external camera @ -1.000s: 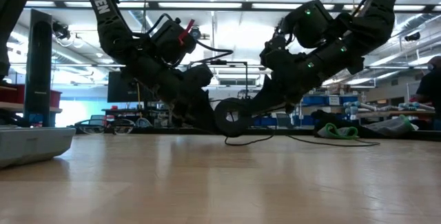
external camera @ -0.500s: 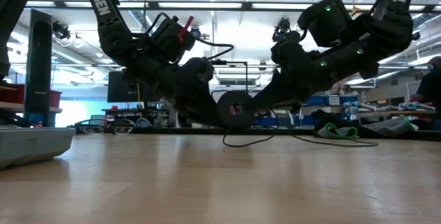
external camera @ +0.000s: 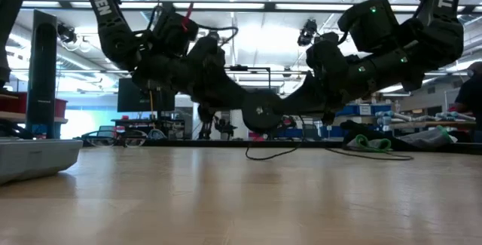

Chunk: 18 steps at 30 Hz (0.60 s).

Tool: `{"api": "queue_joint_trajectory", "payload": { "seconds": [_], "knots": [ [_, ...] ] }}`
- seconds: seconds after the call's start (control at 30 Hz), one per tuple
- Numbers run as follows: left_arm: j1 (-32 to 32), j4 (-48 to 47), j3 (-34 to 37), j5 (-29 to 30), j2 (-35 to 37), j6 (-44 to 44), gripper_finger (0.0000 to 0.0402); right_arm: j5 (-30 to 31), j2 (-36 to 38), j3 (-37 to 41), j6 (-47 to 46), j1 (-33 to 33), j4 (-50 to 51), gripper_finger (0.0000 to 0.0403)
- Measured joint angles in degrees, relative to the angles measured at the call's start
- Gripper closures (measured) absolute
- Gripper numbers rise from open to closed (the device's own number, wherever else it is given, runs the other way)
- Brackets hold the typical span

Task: Coil cords
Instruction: Coil the black wire onto the black spool

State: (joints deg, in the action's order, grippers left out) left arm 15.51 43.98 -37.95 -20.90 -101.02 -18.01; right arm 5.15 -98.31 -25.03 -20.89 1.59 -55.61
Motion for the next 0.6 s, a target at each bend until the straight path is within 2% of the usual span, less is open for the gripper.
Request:
{"api": "queue_joint_trajectory", "payload": {
  "seconds": [0.6],
  "knots": [
    [0.02, 1.42, 0.36, -3.32, 0.05, -0.34, 0.028, -2.59, -0.06, 0.06, 0.47, -0.03, -2.35, 0.0403]
  ]
}}
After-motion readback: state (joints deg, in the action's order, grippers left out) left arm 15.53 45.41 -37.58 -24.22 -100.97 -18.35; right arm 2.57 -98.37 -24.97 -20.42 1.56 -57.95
